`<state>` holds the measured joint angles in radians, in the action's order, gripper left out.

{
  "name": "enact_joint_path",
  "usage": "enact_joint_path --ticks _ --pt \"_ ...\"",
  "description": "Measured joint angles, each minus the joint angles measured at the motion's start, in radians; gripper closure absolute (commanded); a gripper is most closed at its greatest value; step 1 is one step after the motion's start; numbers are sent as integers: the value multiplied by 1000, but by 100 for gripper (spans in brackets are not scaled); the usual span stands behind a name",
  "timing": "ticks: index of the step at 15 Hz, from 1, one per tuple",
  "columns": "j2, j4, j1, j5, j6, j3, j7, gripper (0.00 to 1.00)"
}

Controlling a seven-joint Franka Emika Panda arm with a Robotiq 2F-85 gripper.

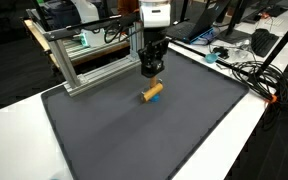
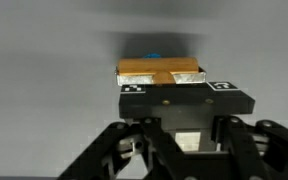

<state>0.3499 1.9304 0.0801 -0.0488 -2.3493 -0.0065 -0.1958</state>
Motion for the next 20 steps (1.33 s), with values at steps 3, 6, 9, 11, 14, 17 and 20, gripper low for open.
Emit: enact_joint_path --ticks 3,6,9,11,14,17,20 --pt "3 -3 4 -6 2 2 -3 77" --pt "4 -4 6 -8 2 5 -6 77" --pt "6 -4 9 -17 1 6 -9 77" --pt "8 -6 12 -28 0 7 -10 77" --pt "12 -11 15 -38 -1 7 -10 77" --pt "15 -14 15 -39 -3 7 -7 77" --pt "19 -18 15 -42 -5 7 8 77"
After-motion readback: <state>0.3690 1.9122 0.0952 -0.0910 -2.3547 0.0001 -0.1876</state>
